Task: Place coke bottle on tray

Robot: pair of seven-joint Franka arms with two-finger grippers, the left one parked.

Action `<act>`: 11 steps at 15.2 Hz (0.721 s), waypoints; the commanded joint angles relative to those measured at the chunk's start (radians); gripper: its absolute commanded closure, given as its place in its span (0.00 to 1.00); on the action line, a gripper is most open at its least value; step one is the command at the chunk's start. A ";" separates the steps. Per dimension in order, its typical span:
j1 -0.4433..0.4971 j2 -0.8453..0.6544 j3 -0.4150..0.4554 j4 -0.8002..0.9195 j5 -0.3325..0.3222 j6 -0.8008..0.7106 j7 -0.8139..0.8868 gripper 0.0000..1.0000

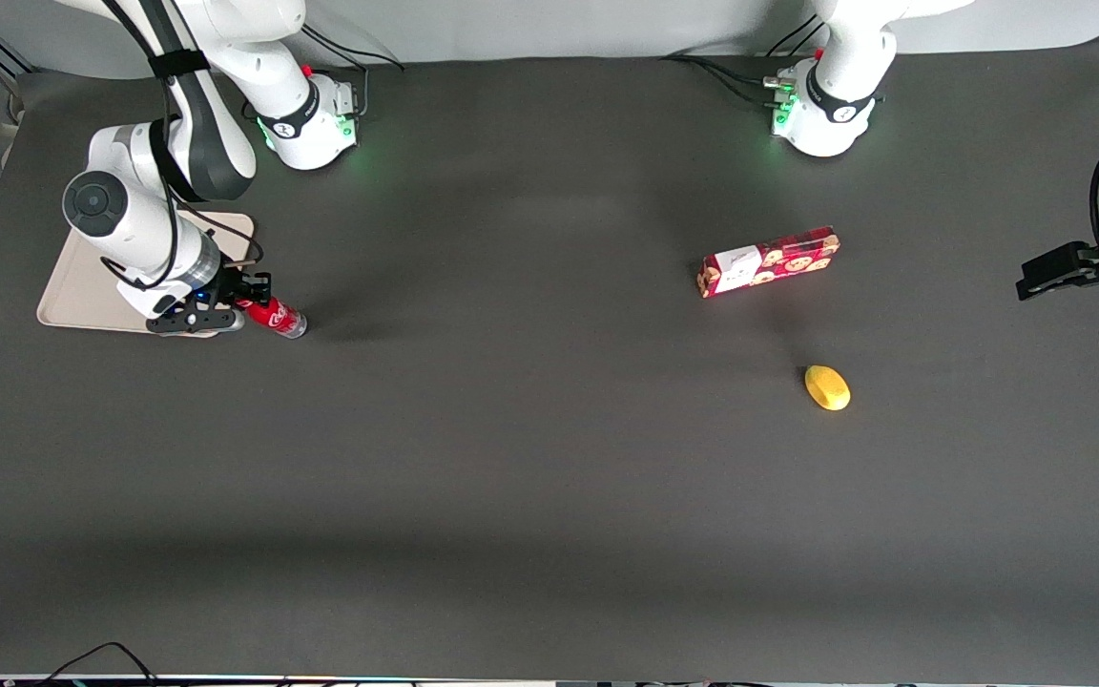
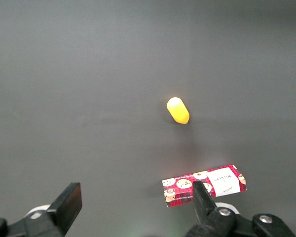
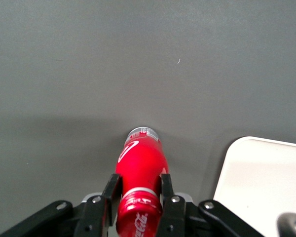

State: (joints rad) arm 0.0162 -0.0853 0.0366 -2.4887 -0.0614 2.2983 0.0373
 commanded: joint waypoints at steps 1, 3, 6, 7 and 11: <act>0.007 -0.041 -0.003 -0.022 -0.032 0.003 0.021 1.00; 0.008 -0.041 -0.003 -0.022 -0.032 0.003 0.023 0.81; 0.007 -0.041 -0.003 -0.022 -0.044 0.003 0.023 0.54; 0.007 -0.041 -0.003 -0.021 -0.044 0.003 0.023 0.45; 0.024 -0.051 -0.007 -0.003 -0.046 0.000 0.026 0.00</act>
State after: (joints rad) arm 0.0162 -0.0982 0.0366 -2.4909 -0.0876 2.2983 0.0373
